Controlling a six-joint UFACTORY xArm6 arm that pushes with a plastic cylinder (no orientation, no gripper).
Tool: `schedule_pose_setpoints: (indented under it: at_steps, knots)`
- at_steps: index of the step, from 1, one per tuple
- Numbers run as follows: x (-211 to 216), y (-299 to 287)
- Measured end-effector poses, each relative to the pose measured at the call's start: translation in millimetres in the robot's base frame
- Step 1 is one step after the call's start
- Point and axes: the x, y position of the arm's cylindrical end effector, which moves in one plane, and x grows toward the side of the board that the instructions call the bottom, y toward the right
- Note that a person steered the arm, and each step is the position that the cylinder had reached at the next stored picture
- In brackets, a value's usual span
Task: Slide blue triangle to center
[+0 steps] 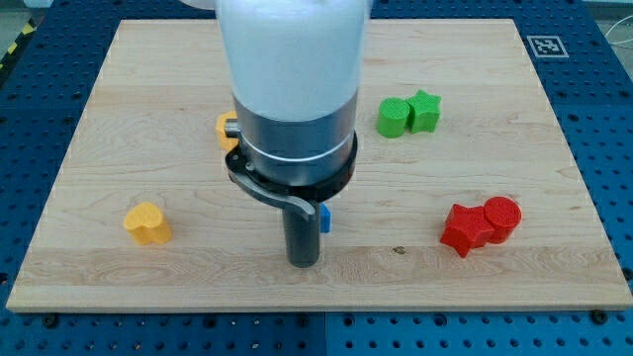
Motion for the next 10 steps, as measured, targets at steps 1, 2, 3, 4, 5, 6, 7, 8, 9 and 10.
schedule_pose_setpoints:
  at_steps: [1, 2, 3, 4, 5, 6, 7, 8, 9, 10]
  knots:
    - [-5.5, 1.0]
    - [-5.7, 18.9]
    - [-6.2, 42.4]
    - [-4.1, 33.7]
    - [-1.2, 12.5]
    - [-10.3, 8.2]
    - [-28.7, 25.9]
    - [-44.9, 22.1]
    - [-47.0, 8.6]
    - [-60.3, 2.0]
